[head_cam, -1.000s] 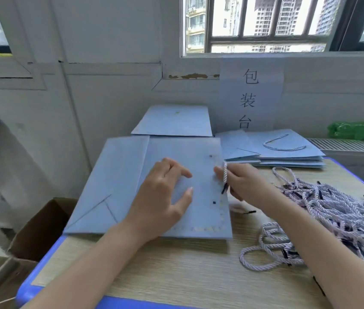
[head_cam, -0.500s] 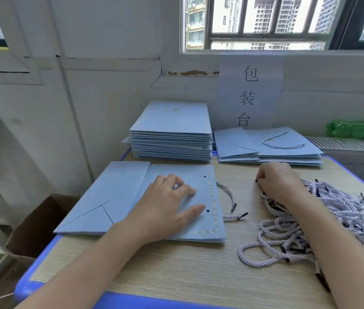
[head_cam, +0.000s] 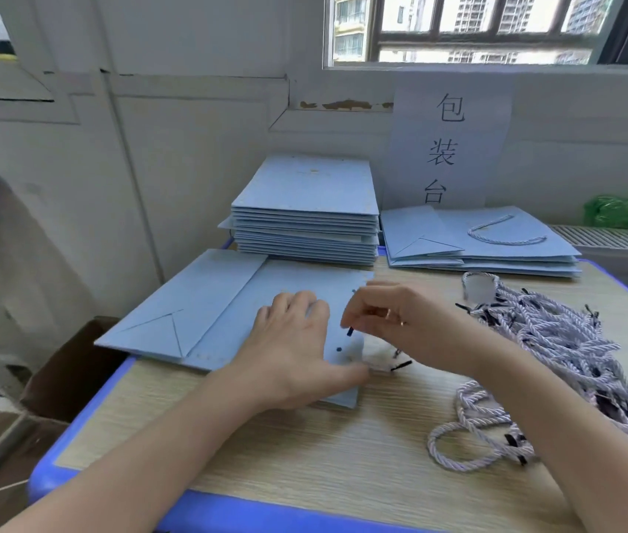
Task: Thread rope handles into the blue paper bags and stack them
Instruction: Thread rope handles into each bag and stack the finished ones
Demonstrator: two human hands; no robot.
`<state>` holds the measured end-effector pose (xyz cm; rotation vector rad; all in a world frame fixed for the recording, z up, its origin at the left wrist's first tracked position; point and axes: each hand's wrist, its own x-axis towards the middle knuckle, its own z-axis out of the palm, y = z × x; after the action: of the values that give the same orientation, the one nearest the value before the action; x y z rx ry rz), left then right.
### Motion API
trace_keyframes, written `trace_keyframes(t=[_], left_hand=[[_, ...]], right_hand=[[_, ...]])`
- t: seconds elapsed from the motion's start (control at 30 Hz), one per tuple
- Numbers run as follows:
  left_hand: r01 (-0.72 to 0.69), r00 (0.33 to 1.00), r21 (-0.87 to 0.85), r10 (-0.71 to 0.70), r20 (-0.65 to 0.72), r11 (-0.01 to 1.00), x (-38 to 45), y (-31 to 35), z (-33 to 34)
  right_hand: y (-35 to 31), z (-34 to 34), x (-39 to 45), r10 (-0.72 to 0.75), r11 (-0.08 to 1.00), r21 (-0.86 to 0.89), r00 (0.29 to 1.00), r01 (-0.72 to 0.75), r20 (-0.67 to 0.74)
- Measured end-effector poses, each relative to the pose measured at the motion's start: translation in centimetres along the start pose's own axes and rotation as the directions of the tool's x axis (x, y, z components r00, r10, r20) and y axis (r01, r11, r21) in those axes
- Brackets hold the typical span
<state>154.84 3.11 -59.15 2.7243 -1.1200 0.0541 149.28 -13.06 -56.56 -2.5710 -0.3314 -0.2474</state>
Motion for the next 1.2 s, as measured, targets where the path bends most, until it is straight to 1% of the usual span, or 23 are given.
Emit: trace_keyframes(t=[0.1,0.23,0.33,0.43,0.5,0.6,0.73,0.77,0.83,0.9,0.93,0.97,1.03,1.1,1.2], left_hand=[[-0.008,1.0,0.009,0.008,-0.021,1.0,-0.1,0.1,-0.1],[0.009,1.0,-0.002,-0.009,-0.017,1.0,-0.1,0.3,-0.2],[-0.003,1.0,-0.077,0.001,-0.018,0.997,-0.1,0.1,-0.2],[0.004,1.0,-0.185,-0.007,-0.015,0.983,0.0,0.1,-0.1],[0.008,1.0,-0.223,-0.01,-0.01,0.975,0.1,0.0,-0.2],[0.02,1.0,-0.273,-0.018,0.009,0.962,0.1,0.1,-0.5],[0.031,0.997,-0.371,-0.053,-0.049,0.928,0.2,0.0,-0.9],[0.035,0.996,-0.408,-0.068,-0.066,0.912,0.1,0.0,-1.1],[0.048,0.994,-0.484,-0.092,-0.067,0.873,0.1,-0.1,-1.7],[0.067,0.992,-0.52,-0.112,-0.057,0.852,0.0,-0.2,-2.2],[0.072,0.992,-0.521,-0.118,-0.055,0.85,0.0,-0.3,-2.3],[0.075,0.992,-0.52,-0.117,-0.049,0.851,0.0,-0.4,-2.5],[0.07,0.994,-0.52,-0.105,-0.038,0.851,0.1,-0.7,-2.7],[0.054,0.995,-0.526,-0.09,-0.042,0.849,0.2,-0.9,-2.6],[0.052,0.993,-0.523,-0.098,-0.062,0.851,0.1,-1.0,-2.2]], right_hand=[[-0.1,0.7,0.1,-0.029,0.999,-0.025,0.999,0.03,0.043],[-0.3,1.0,0.2,-0.041,0.998,-0.04,0.999,0.042,0.033],[-0.5,1.4,0.2,-0.065,0.997,-0.043,0.998,0.065,-0.005],[-0.8,1.5,0.2,0.006,0.999,0.034,0.999,-0.005,-0.041],[-0.7,1.6,0.3,0.002,0.998,0.067,0.999,0.001,-0.049],[-0.6,1.8,0.4,-0.08,0.997,0.006,0.997,0.08,-0.023],[-0.7,1.0,0.2,-0.081,0.996,-0.049,0.997,0.081,0.003],[-0.7,0.7,0.1,-0.084,0.995,-0.05,0.996,0.083,-0.021],[-0.7,0.1,-0.2,-0.067,0.998,-0.03,0.99,0.064,-0.126],[-0.8,-0.6,-0.5,0.001,1.0,0.027,0.976,0.005,-0.218],[-0.9,-0.8,-0.5,0.039,0.998,0.046,0.973,-0.03,-0.225],[-0.9,-0.9,-0.6,0.075,0.996,0.051,0.978,-0.067,-0.196],[-1.0,-0.5,-0.5,0.129,0.991,0.045,0.988,-0.126,-0.081],[-1.1,0.4,-0.3,0.146,0.987,0.069,0.989,-0.146,0.007],[-1.1,1.4,0.2,0.184,0.97,0.154,0.982,-0.186,0.032]])
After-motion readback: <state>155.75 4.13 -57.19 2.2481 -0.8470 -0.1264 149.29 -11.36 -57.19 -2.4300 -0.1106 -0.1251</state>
